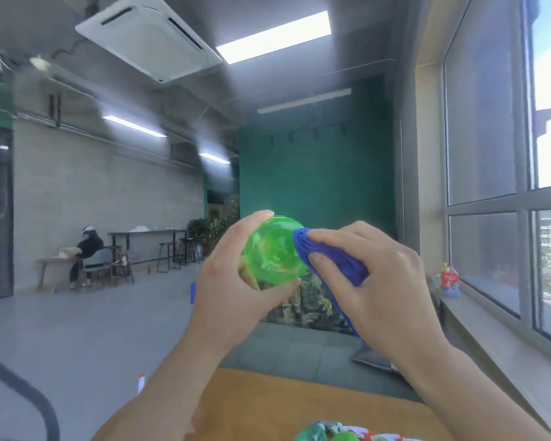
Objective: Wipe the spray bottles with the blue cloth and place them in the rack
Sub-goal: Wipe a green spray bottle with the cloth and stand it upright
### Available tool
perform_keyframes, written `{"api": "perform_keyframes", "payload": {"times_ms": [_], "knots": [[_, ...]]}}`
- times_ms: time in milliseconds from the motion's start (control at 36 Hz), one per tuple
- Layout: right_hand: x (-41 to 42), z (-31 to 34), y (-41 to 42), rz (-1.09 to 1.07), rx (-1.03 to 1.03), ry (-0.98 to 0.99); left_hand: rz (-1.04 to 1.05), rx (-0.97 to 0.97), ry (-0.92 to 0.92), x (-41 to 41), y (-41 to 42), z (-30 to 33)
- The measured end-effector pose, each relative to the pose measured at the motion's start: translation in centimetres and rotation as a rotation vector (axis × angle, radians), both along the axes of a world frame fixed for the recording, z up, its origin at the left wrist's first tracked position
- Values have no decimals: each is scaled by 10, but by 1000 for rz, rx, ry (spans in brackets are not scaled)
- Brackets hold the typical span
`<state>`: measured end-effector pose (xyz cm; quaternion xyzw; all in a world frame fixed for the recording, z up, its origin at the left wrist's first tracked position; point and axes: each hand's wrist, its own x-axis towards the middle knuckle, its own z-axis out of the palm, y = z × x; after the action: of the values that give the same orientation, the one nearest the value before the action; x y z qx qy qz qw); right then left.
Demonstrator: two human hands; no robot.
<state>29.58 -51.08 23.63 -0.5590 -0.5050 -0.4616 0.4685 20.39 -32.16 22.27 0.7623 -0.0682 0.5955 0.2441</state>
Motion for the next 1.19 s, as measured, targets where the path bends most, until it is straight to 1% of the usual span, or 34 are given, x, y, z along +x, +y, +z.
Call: {"api": "perform_keyframes", "payload": {"times_ms": [83, 167, 306, 417, 556, 694, 778, 917, 1056, 1194], "knots": [[1, 2, -3, -90, 20, -45, 49, 38, 1, -2, -3, 3], [1, 8, -3, -129, 47, -65, 88, 75, 4, -2, -7, 4], [-10, 20, 5, -139, 31, -117, 110, 101, -10, -3, -13, 6], [-23, 21, 10, -149, 5, -209, 128, 105, -14, -1, -16, 9], [-25, 13, 13, -115, -40, -297, 73, 79, -36, -4, -14, 13], [-19, 4, 5, -169, -120, -307, 76, 36, -22, -9, -7, 13], [-10, 6, -2, -202, -89, -269, 118, 47, -7, -10, -4, 13], [-6, 19, -4, -272, -32, -192, 132, 98, -3, -6, -6, 12], [-19, 29, 5, -238, -9, -268, 109, 92, -14, 0, -11, 12], [-20, 19, 7, -203, -83, -334, 70, 83, 1, 2, -11, 14]]}}
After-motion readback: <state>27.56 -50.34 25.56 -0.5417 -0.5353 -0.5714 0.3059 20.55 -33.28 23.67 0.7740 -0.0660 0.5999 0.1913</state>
